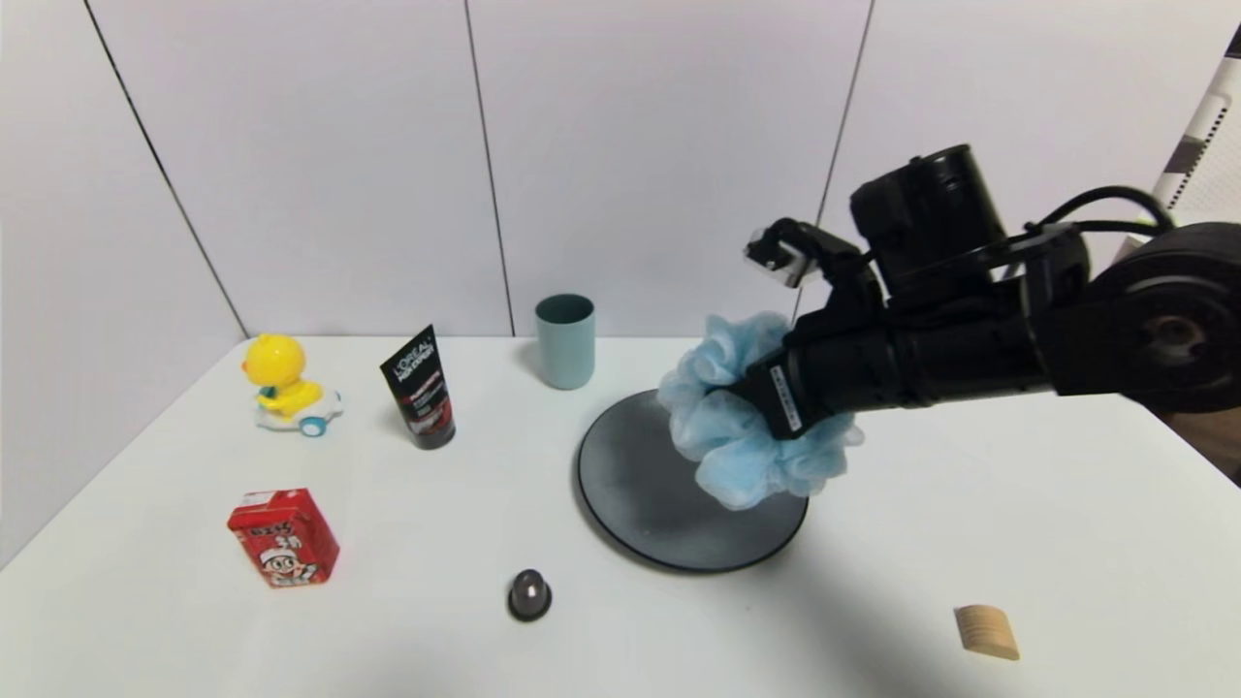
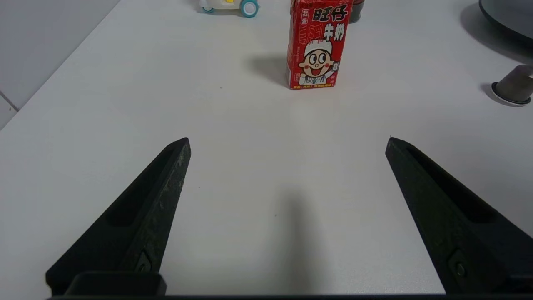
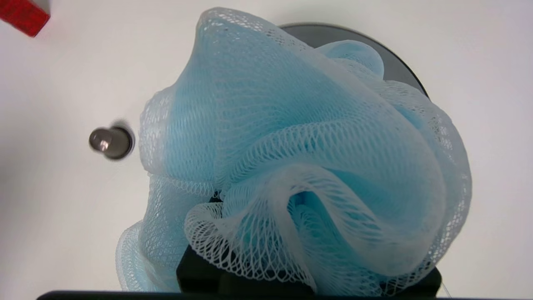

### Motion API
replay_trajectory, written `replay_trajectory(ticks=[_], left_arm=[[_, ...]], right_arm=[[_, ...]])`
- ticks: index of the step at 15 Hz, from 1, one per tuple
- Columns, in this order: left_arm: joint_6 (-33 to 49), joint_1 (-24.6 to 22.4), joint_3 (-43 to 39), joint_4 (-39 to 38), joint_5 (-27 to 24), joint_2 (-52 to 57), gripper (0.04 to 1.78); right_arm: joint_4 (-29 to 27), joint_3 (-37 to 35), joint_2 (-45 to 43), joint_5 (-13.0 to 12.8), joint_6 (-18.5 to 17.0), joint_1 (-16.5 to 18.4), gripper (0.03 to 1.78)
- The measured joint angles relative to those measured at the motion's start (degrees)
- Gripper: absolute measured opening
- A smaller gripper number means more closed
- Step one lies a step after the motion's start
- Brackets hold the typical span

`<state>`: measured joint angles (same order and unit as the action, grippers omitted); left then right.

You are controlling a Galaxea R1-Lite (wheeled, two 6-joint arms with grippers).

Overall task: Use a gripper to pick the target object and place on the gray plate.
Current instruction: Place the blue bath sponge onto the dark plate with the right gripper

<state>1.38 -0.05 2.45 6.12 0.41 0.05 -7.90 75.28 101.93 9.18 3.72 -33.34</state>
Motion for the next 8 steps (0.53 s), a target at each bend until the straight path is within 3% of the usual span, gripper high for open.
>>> replay_trajectory(ticks=[3,7,8], left_arm=[[0.00,0.00,0.00,0.00,0.00,0.00,1.69],[0.00,0.02,0.00,0.00,0.00,0.00,1.69],[0.00,0.05,0.00,0.00,0.00,0.00,1.69]], right_arm=[[5.81,-0.45,5.49,-0.20,2.84,-0.28,0.56],[10.35,-0.45,9.53,-0.26,3.55,0.40,0.54],[11.01,-0.41,10.06,-0.39,3.85,0.63,0.63]])
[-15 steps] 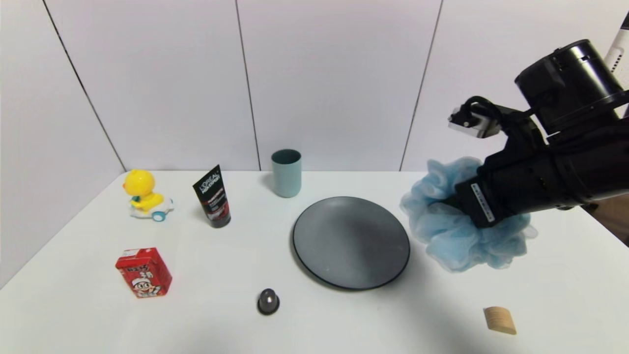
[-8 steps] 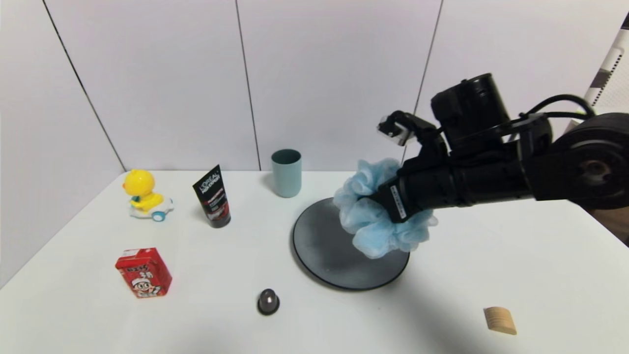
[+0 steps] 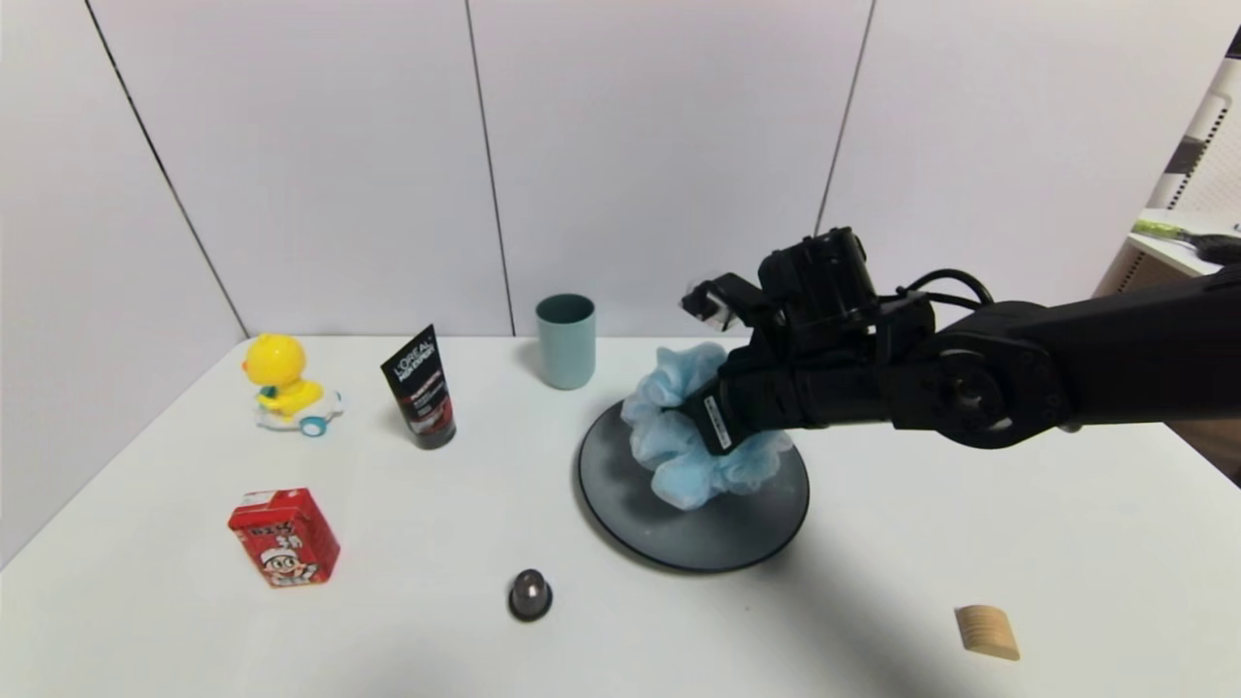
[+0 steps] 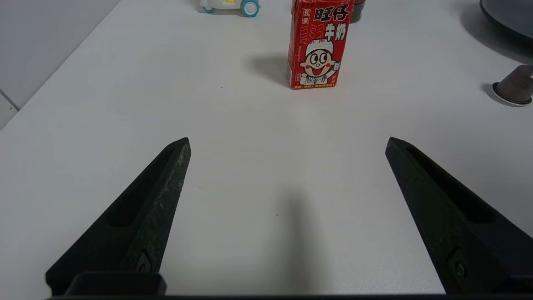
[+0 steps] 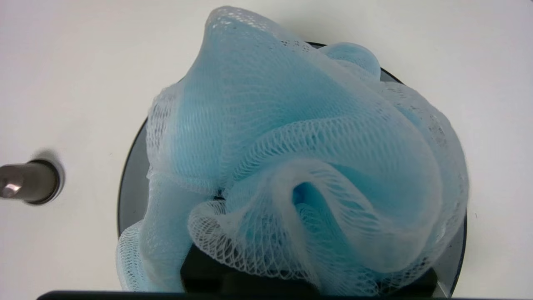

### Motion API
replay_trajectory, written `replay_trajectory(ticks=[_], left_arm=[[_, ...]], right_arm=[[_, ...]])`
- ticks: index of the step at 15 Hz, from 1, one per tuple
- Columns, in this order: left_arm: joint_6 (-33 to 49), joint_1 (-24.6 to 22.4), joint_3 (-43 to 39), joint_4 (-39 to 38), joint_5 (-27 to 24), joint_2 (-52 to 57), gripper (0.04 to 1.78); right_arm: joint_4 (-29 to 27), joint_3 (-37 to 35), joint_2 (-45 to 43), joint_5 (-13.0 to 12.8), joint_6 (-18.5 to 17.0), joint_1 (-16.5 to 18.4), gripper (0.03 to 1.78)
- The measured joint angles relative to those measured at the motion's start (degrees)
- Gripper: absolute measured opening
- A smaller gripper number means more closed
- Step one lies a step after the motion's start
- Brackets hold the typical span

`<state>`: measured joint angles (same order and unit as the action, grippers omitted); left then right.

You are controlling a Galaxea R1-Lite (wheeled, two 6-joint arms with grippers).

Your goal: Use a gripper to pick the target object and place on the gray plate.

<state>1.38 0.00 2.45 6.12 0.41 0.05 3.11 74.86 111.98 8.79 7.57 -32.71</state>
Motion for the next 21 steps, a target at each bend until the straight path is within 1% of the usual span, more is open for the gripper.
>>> replay_trajectory(ticks=[1,3,5,8,11,13,15,18,20,21], left_arm=[[0.00,0.00,0.00,0.00,0.00,0.00,1.69],[0.00,-0.05,0.00,0.00,0.00,0.00,1.69],[0.00,-0.05,0.00,0.00,0.00,0.00,1.69],[0.00,-0.02,0.00,0.00,0.00,0.00,1.69],[0.00,-0.02,0.00,0.00,0.02,0.00,1.69],[0.02,-0.05,0.00,-0.01,0.00,0.00,1.69],[0.02,-0.05,0.00,0.00,0.02,0.00,1.69],[0.00,-0.07,0.00,0.02,-0.01,0.00,1.69],[0.00,-0.05,0.00,0.00,0.00,0.00,1.69],[-0.01,-0.07,0.00,0.00,0.00,0.00,1.69]], right_arm=[[-0.22,0.07,0.22,-0.13,-0.30,0.13,0.76],[-0.16,0.05,0.04,-0.11,-0.57,0.18,0.98],[-0.09,-0.04,-0.93,-0.09,-0.68,0.71,1.14],[-0.48,-0.59,-3.85,0.22,-0.72,1.40,1.33],[-0.66,-3.23,-8.96,0.55,-0.99,2.10,1.45],[-0.74,-6.27,-14.36,1.49,-1.60,2.34,1.51],[-0.79,-9.46,-20.75,2.58,-1.87,3.35,1.55],[-0.72,-14.97,-33.13,4.71,-1.88,6.86,1.60],[-0.46,-21.20,-43.19,5.67,-2.12,9.18,1.63],[-0.13,-25.89,-48.29,5.88,-2.32,10.36,1.64]])
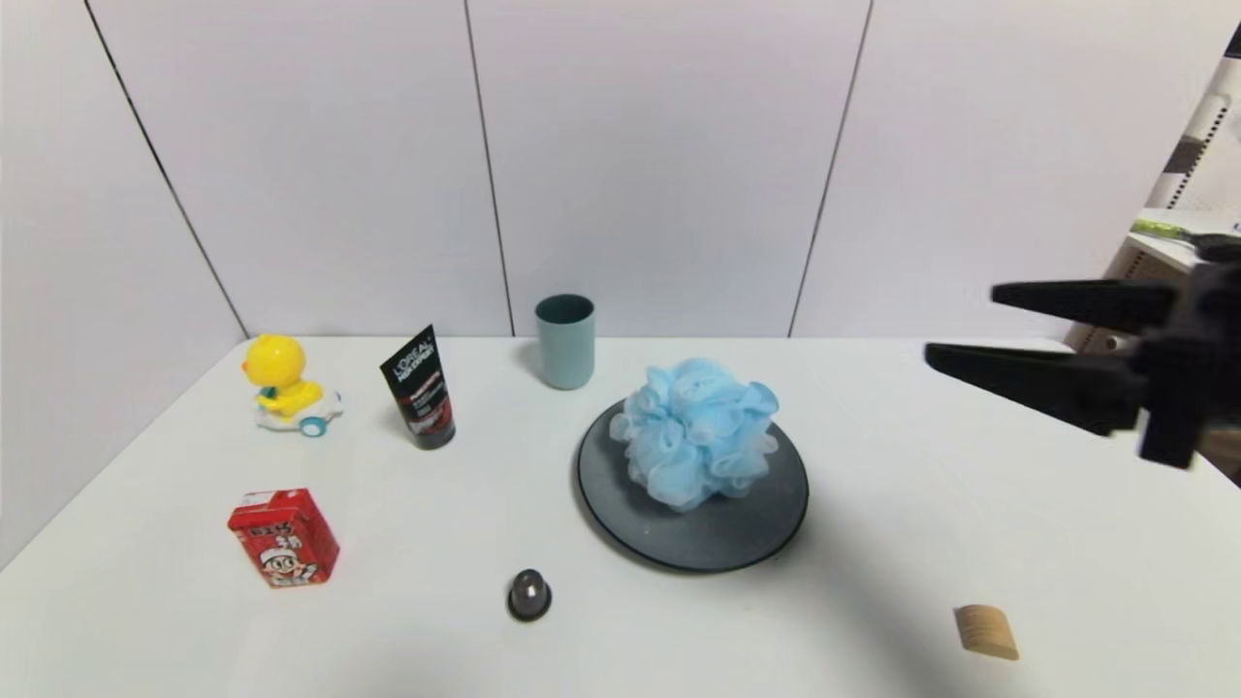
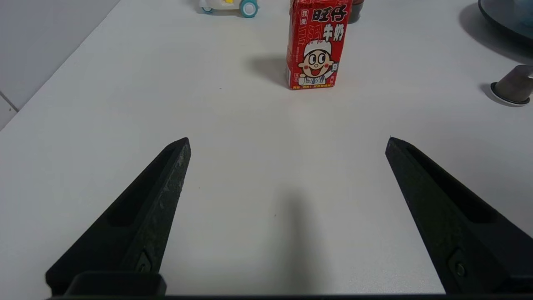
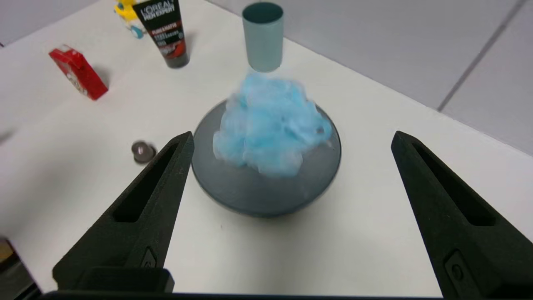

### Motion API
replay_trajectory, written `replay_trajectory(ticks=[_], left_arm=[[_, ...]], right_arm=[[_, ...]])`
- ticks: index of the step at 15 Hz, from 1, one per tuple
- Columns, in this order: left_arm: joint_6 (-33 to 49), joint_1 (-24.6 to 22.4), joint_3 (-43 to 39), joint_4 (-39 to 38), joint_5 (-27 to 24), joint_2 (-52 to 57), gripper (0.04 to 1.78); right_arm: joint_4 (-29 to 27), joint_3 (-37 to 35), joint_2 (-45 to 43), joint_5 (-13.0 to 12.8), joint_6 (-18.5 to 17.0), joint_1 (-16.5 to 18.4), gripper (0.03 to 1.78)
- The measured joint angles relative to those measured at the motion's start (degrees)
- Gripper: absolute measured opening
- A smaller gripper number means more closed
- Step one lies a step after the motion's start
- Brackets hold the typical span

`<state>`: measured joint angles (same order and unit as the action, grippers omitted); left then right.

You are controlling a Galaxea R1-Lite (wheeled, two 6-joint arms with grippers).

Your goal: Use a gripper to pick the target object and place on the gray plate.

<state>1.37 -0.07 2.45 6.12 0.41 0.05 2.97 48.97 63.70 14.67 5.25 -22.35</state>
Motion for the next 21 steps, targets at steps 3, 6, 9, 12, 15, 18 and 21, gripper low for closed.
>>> replay_trajectory(ticks=[3,6,9,12,15,18,21], left_arm=[[0.01,0.02,0.00,-0.01,0.00,0.00,1.69],[0.01,0.02,0.00,0.00,0.00,0.00,1.69],[0.00,0.02,0.00,0.00,0.00,0.00,1.69],[0.00,0.02,0.00,0.00,-0.01,0.00,1.69],[0.00,0.05,0.00,0.00,-0.01,0.00,1.69],[0.01,0.05,0.00,0.00,0.00,0.00,1.69],[0.01,0.05,0.00,0.00,0.00,0.00,1.69]], right_arm=[[-0.63,-12.79,-16.24,-0.69,-0.44,6.89,1.66],[-7.22,-21.80,-29.42,-10.84,1.08,13.12,1.68],[-10.72,-31.17,-39.67,-17.01,2.34,16.07,1.69],[-9.56,-38.63,-45.42,-16.12,1.39,17.66,1.69],[-9.56,-40.68,-46.20,-15.96,1.30,20.35,1.69],[-8.37,-43.93,-49.03,-16.03,1.33,21.60,1.69],[-8.07,-46.30,-55.49,-14.57,1.24,22.04,1.69]])
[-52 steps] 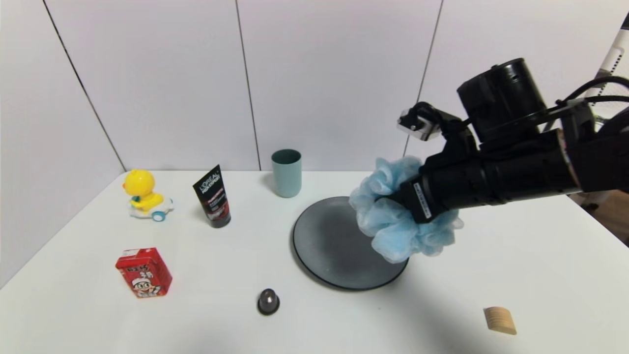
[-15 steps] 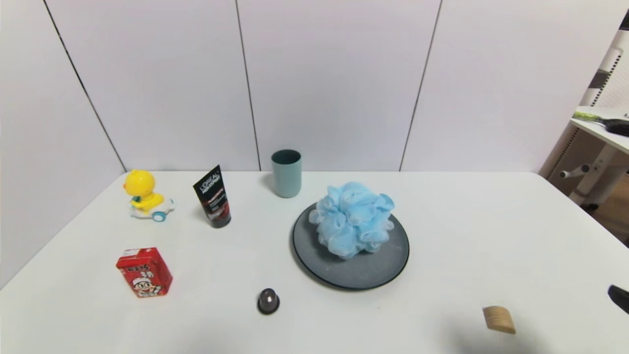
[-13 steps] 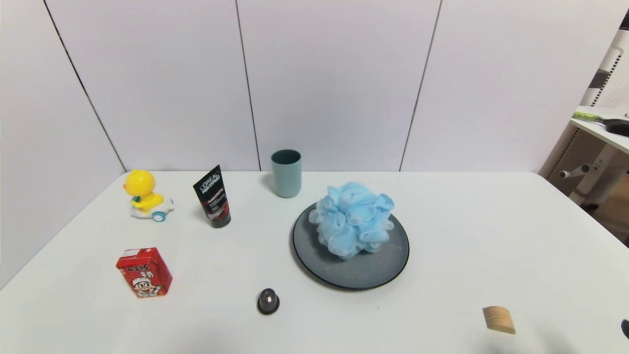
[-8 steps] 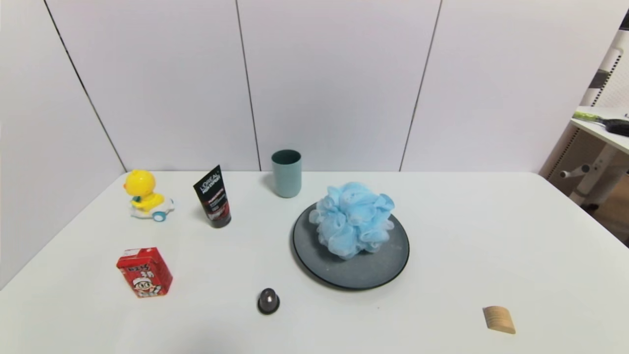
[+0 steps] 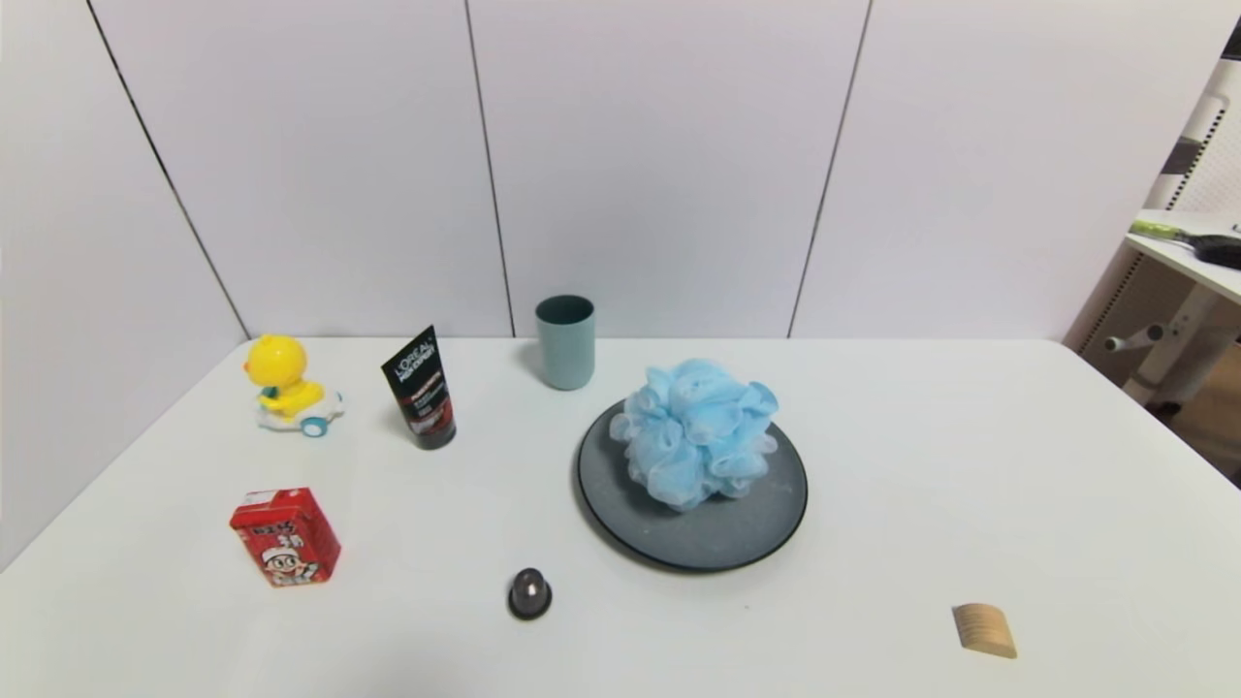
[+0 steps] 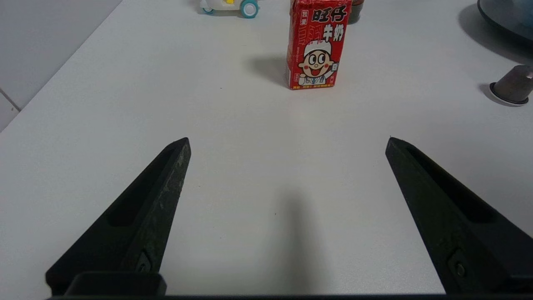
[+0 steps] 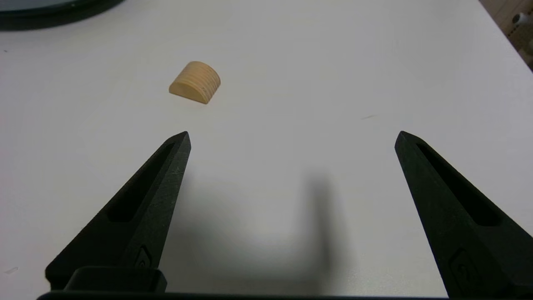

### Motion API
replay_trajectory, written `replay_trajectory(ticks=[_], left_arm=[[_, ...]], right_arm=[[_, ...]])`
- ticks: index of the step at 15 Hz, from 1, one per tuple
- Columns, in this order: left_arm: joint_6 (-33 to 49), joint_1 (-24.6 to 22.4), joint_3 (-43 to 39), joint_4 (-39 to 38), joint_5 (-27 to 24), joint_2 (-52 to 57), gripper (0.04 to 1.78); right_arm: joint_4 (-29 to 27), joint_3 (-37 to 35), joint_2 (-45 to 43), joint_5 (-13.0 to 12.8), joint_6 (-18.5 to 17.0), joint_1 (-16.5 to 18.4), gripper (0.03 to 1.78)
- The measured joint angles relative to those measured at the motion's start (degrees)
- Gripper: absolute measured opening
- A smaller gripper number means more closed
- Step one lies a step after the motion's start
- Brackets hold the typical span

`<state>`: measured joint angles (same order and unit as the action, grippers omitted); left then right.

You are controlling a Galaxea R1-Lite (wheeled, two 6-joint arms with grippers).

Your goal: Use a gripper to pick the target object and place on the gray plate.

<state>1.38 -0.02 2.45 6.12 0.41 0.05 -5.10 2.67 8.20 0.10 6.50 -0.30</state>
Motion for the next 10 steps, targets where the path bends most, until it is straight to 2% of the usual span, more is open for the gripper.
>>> replay_trajectory(ticks=[2,5,10], left_arm=[[0.00,-0.02,0.00,-0.01,0.00,0.00,1.69],[-0.01,0.00,0.00,0.00,-0.01,0.00,1.69],[-0.01,0.00,0.00,0.00,0.00,0.00,1.69]], right_arm=[[0.46,-0.69,-4.30,0.32,0.00,0.20,1.69],[4.99,-2.29,-7.22,0.45,-0.17,0.30,1.69],[5.12,-2.62,-8.30,0.09,-1.95,0.30,1.69]])
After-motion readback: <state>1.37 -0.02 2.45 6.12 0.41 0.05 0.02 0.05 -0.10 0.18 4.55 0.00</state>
